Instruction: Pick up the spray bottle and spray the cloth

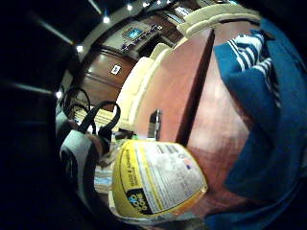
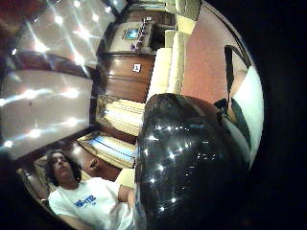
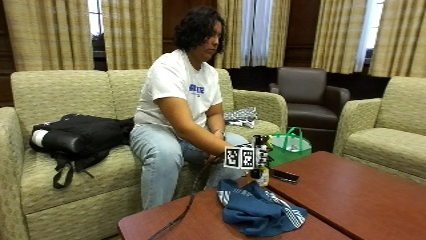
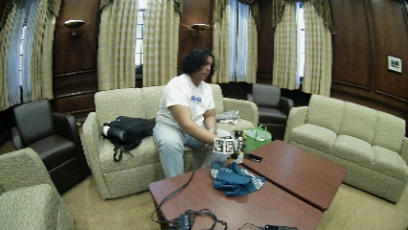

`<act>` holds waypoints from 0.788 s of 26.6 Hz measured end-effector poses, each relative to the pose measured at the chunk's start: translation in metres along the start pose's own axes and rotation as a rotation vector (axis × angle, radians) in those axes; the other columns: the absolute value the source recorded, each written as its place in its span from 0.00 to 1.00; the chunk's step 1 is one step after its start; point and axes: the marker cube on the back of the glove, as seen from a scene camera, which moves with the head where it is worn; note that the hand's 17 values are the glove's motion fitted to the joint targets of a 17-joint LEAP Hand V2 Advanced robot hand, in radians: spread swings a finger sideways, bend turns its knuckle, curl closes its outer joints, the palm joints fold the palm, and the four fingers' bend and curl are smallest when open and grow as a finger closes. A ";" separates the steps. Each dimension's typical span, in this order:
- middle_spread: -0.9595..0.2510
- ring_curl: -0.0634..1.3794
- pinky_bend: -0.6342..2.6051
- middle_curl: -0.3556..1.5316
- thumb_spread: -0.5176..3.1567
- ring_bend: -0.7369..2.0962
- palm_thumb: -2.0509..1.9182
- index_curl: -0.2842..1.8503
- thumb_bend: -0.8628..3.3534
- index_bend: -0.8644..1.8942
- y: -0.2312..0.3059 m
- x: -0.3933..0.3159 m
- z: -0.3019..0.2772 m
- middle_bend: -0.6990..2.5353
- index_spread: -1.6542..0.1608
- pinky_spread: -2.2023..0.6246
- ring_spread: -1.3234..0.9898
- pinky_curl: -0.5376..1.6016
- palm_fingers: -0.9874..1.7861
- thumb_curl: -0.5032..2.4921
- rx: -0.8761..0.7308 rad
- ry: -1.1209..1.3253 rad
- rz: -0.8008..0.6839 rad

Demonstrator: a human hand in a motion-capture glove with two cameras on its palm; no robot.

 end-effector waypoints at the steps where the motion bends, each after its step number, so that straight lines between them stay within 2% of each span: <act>1: 0.63 0.37 0.33 0.47 0.23 0.48 0.75 0.42 0.20 0.42 -0.003 0.001 0.003 0.40 0.77 0.68 0.48 0.43 0.84 0.45 0.003 0.009 -0.009; 21: 0.62 0.38 0.33 0.47 0.23 0.51 0.75 0.42 0.20 0.41 -0.075 0.009 0.049 0.40 0.77 0.67 0.49 0.43 0.85 0.45 0.035 0.049 -0.016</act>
